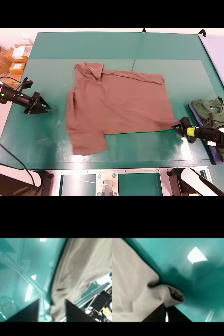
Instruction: Fold the shirts.
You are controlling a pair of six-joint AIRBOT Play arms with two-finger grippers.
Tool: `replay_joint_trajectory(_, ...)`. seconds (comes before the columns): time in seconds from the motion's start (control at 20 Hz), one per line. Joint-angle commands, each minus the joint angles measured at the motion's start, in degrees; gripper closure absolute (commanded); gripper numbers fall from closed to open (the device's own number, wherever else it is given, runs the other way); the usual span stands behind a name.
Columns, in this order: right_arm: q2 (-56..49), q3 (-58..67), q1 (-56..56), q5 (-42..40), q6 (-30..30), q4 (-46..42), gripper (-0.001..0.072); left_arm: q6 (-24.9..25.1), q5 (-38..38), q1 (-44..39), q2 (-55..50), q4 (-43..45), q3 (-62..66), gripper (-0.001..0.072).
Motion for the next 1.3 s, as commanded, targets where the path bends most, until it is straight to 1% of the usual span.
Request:
replay_joint_trajectory(0.0,-0.72,4.44,-2.05,1.44,-2.1,0.57,0.07,1.79,3.67,-0.13,4.7,-0.55,-8.46,0.036)
replay_joint_trajectory(0.15,-0.76,3.89,-1.86,1.49,-2.12,0.57,0.0699,3.89,7.91,-2.43,9.05,-3.32,-18.86,0.036)
replay_joint_trajectory(0.25,-0.76,3.91,-1.09,1.51,-2.32,0.63,0.0699,3.89,9.97,-6.01,9.35,-3.91,-23.56,0.0358)
replay_joint_trajectory(0.3,-0.76,3.91,-0.9,1.77,-2.34,0.63,0.0699,3.82,12.13,-8.28,9.38,-4.02,-25.42,0.0306)
replay_joint_trajectory(0.35,-0.76,3.91,-0.74,2.16,-2.34,0.7,0.0699,3.78,15.37,-10.93,9.38,-4.66,-26.93,0.0271)
replay_joint_trajectory(0.45,-0.76,3.91,-0.72,3.39,-2.36,0.7,0.0699,2.86,21.05,-15.63,9.35,-6.6,-27.98,0.0271)
replay_joint_trajectory(0.65,-0.76,3.91,-0.72,4.44,-3.43,0.74,0.0699,2.69,27.52,-22.14,9.38,-10.23,-27.98,0.0276)
replay_joint_trajectory(0.7,-0.76,3.91,-0.74,4.44,-3.58,0.72,0.07,2.75,28.46,-22.95,9.35,-11.17,-27.98,0.0449)
replay_joint_trajectory(0.75,-0.74,3.91,-0.74,4.44,-3.82,0.74,0.07,3.19,28.26,-23.12,9.38,-11.34,-27.87,0.0672)
replay_joint_trajectory(0.85,-0.7,4.39,-0.74,4.81,-4.24,2.62,0.07,3.21,25.22,-22.93,9.51,-11.58,-26.51,0.068)
replay_joint_trajectory(1.0,-0.66,9.42,-0.74,10.38,-10.05,14.71,0.07,2.38,21.22,-22.93,15.78,-11.69,-20.68,0.0681)
replay_joint_trajectory(1.1,0.15,16.92,-0.74,15.91,-12.11,22.71,0.07,0.35,19.43,-22.93,23.26,-11.67,-12.76,0.068)
replay_joint_trajectory(1.15,1.36,21.94,-0.81,18.16,-12.17,26.45,0.07,-0.85,19.04,-22.93,26.82,-11.67,-7.65,0.068)
replay_joint_trajectory(1.2,2.82,27.23,-0.83,19.54,-12.17,30.03,0.07,-2.29,19.12,-22.93,30.32,-11.72,-1.2,0.068)
replay_joint_trajectory(1.25,4.74,33.46,-0.83,19.93,-12.15,33.68,0.07,-2.45,19.26,-22.93,32.96,-11.72,5.6,0.0681)
